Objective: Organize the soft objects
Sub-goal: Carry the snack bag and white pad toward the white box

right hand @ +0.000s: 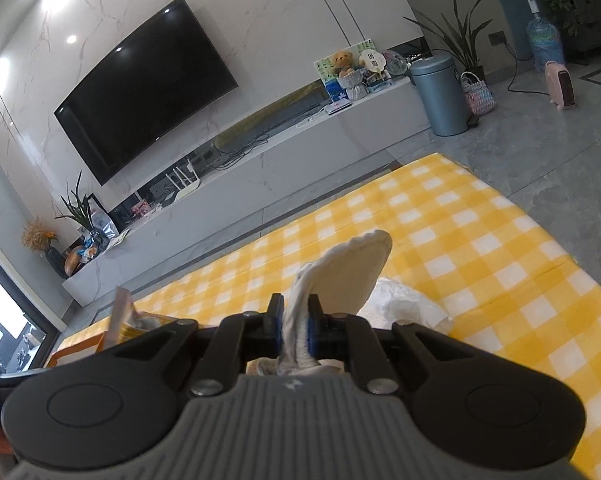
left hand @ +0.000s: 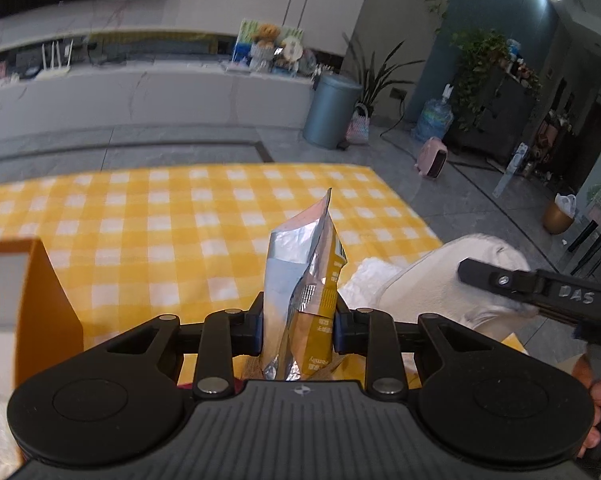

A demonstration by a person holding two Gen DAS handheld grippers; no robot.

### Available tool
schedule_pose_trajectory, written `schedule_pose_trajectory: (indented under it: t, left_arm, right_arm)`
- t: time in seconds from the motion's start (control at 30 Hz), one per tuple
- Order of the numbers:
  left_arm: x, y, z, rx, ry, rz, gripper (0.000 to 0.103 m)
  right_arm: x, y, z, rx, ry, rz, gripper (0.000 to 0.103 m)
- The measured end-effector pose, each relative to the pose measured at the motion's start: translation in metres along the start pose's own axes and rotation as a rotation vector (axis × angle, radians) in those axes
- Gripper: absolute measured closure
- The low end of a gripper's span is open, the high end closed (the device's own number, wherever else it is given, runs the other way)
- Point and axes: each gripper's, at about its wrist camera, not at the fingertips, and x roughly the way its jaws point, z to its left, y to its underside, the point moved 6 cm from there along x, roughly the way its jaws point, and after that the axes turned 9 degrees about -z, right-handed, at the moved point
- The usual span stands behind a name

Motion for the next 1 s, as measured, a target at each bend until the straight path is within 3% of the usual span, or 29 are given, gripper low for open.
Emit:
schedule_pose_trajectory:
  t: [0.1,0.23,0.43,0.63,0.77,1.0]
  left_arm:
    - [-0.015,-0.015,-0.006,0.045,-0.007,-0.041,0.069]
    - [-0.047,-0.038,-0.008,0.091,-0.029,-0.157,0.07]
    - [-0.088,-0.06,0.008,0.018,-0.032,-0.216,0.07]
    - [-0.124,-0.073,0.031,-0.018,-0.078,-0.264,0.07]
    - [-0.153,-0.08,0.057,-0.022,-0.117,-0.326,0.069]
    - [-0.212,-0.071,0.107,-0.049,-0.304,-0.427,0.069]
  right_arm:
    - [-0.003,-0.001,0.002,-0.008,0.0,-0.007,0.094]
    - [-0.007,-0.001,0.006,-0.012,-0.011,-0.017,0.093]
    - [-0.015,-0.005,0.017,-0.018,-0.041,-0.039,0.093]
    - [-0.032,-0.017,0.043,-0.013,-0.138,-0.093,0.093]
    - [-0.048,-0.029,0.076,-0.017,-0.203,-0.148,0.093]
    - [-0.064,-0.03,0.176,-0.074,-0.403,-0.186,0.093]
